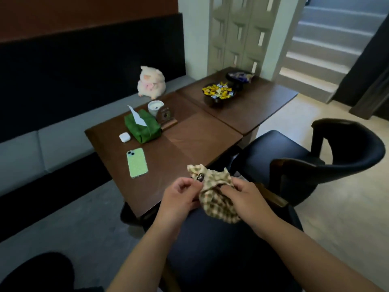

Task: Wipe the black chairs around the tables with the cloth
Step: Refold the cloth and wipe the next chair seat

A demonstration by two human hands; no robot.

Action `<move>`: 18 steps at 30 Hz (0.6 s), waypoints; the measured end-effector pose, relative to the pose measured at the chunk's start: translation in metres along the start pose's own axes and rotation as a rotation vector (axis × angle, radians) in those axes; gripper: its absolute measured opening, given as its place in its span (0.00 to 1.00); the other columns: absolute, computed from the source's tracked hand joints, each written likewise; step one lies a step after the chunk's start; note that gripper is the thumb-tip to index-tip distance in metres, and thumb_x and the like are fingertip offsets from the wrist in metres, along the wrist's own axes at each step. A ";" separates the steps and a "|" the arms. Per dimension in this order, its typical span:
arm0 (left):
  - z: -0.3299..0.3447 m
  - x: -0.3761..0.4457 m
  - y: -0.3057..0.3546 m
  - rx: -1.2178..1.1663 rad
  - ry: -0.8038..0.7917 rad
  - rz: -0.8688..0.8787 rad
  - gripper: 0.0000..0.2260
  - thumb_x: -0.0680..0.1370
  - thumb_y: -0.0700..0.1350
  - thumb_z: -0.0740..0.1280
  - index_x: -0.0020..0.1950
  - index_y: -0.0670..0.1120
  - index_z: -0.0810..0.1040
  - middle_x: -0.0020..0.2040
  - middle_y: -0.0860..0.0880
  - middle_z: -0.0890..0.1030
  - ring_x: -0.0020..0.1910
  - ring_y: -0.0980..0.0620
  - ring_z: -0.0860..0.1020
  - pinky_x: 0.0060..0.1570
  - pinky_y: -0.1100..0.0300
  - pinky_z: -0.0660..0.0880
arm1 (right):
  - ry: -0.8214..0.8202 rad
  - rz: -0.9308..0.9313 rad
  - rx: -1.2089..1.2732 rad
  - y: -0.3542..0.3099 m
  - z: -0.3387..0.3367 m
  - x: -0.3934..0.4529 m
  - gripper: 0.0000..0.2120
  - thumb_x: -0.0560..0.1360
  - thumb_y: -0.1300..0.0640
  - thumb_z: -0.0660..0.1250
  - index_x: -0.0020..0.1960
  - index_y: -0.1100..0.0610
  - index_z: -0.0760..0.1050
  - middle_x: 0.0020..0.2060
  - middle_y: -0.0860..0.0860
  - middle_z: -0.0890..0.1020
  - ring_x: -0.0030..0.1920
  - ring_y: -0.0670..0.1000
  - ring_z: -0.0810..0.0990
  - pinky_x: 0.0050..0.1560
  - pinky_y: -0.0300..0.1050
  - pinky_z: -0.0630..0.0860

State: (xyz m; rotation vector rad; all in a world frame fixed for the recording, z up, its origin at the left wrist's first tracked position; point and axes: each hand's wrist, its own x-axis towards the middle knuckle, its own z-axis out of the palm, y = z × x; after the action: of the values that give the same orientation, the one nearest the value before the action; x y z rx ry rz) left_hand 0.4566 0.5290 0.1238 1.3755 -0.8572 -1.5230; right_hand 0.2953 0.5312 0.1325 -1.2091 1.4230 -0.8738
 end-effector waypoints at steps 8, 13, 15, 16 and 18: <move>0.050 -0.086 -0.014 -0.176 0.121 0.056 0.11 0.75 0.48 0.70 0.51 0.42 0.79 0.50 0.42 0.85 0.48 0.47 0.84 0.45 0.54 0.80 | -0.123 -0.132 -0.140 -0.015 -0.067 -0.059 0.10 0.78 0.54 0.63 0.41 0.52 0.81 0.42 0.51 0.83 0.44 0.47 0.81 0.42 0.40 0.77; 0.062 -0.135 -0.016 -0.156 0.167 0.126 0.33 0.59 0.60 0.81 0.60 0.50 0.79 0.54 0.48 0.84 0.55 0.47 0.82 0.57 0.45 0.78 | -0.215 -0.355 -0.246 -0.035 -0.079 -0.098 0.05 0.77 0.54 0.66 0.49 0.46 0.79 0.42 0.43 0.84 0.43 0.41 0.82 0.44 0.39 0.78; 0.063 -0.153 -0.016 -0.140 0.259 0.196 0.28 0.56 0.58 0.82 0.54 0.53 0.83 0.52 0.49 0.85 0.53 0.49 0.83 0.55 0.47 0.78 | -0.187 -0.377 -0.194 -0.038 -0.077 -0.113 0.03 0.75 0.52 0.67 0.48 0.47 0.77 0.41 0.45 0.84 0.42 0.44 0.82 0.44 0.43 0.78; 0.063 -0.162 -0.016 -0.143 0.281 0.218 0.25 0.56 0.57 0.81 0.51 0.54 0.84 0.51 0.49 0.85 0.52 0.49 0.83 0.54 0.48 0.79 | -0.174 -0.359 -0.146 -0.039 -0.075 -0.120 0.02 0.75 0.52 0.67 0.48 0.47 0.77 0.41 0.46 0.84 0.42 0.45 0.82 0.44 0.45 0.78; 0.063 -0.181 -0.017 -0.154 0.290 0.238 0.21 0.58 0.56 0.80 0.48 0.53 0.85 0.49 0.48 0.86 0.51 0.48 0.84 0.53 0.49 0.79 | -0.153 -0.300 -0.053 -0.036 -0.070 -0.135 0.02 0.75 0.52 0.68 0.48 0.47 0.76 0.41 0.47 0.84 0.42 0.45 0.82 0.44 0.45 0.79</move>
State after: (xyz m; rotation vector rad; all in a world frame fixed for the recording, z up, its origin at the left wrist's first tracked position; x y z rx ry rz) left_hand 0.3901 0.6988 0.1850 1.2919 -0.6809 -1.1495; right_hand 0.2307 0.6476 0.2140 -1.5228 1.1660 -0.9283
